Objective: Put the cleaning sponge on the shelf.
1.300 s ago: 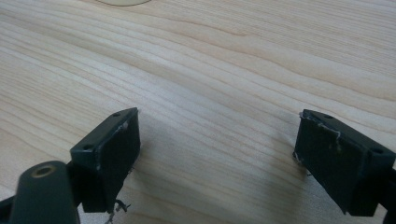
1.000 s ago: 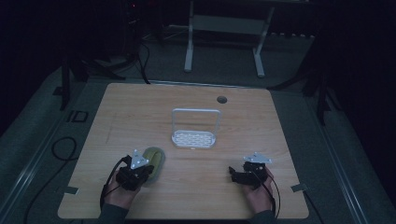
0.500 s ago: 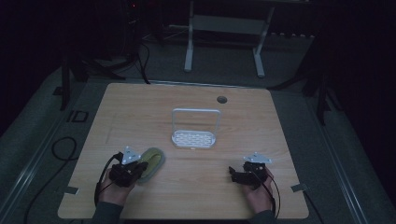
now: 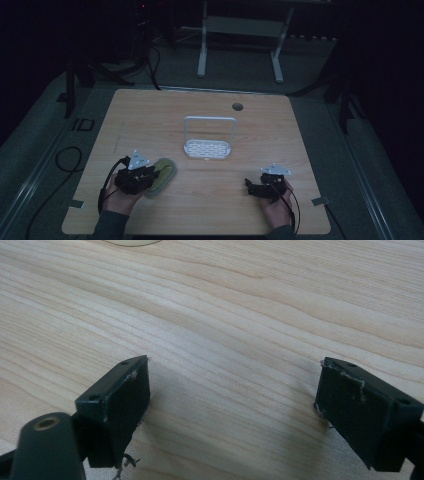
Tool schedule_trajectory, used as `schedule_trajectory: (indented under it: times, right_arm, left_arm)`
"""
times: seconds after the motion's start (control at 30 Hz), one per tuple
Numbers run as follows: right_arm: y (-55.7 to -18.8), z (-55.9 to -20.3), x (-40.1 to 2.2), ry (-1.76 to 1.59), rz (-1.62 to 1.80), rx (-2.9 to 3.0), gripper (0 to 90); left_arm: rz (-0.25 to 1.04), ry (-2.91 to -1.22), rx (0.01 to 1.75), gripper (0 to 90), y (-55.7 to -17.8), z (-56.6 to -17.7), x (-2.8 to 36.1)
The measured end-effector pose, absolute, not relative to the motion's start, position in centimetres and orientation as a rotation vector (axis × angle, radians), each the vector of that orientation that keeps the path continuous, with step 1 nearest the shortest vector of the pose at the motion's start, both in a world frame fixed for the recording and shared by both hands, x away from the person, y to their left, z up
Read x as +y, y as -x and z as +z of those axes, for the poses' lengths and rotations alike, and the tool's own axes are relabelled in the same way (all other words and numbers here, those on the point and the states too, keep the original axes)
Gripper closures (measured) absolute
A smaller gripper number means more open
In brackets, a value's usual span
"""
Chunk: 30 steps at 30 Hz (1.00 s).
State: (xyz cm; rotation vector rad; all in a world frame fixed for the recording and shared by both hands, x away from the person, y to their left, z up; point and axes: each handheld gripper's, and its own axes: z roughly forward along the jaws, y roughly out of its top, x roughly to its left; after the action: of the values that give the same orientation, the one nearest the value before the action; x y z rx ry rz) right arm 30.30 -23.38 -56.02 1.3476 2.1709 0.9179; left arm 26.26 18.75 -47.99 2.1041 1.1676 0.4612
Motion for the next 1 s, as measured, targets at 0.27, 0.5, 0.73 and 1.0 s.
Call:
schedule_trajectory:
  times: [0.27,0.5,0.73,1.0]
  right_arm:
    - [-30.3,-56.0,-23.4,-1.347,0.918,2.171,13.9]
    - [-30.3,-56.0,-23.4,-1.349,0.918,2.170,13.9]
    - [-30.3,-56.0,-23.4,-1.349,0.918,2.169,13.9]
    - [-30.3,-56.0,-23.4,-1.349,0.918,2.169,13.9]
  left_arm:
    - [0.446,-2.150,1.191,64.0,-27.5,-47.7,18.6]
    - [0.429,-2.178,1.222,57.7,-28.4,-47.4,19.0]
    - [0.396,-2.208,1.234,54.7,-29.4,-46.8,18.9]
    - [0.363,-2.236,1.258,54.2,-30.3,-46.6,18.5]
